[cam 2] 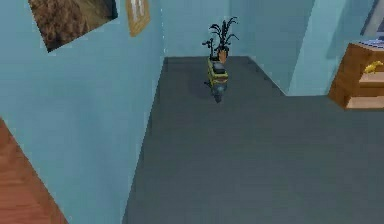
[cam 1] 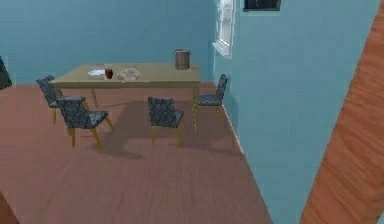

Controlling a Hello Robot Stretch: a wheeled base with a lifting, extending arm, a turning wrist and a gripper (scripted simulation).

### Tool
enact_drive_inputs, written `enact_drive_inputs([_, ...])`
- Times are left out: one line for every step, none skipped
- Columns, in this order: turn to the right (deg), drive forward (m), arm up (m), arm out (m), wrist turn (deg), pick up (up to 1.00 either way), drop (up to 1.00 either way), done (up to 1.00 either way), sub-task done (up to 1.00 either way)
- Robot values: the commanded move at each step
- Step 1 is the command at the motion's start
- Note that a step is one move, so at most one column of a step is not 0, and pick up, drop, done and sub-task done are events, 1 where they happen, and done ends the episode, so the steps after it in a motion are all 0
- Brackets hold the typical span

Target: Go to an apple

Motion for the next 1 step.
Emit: enact_drive_inputs([0.0,0.55,0.0,0.0,0.0,0.0,0.0,0.0,0.0])
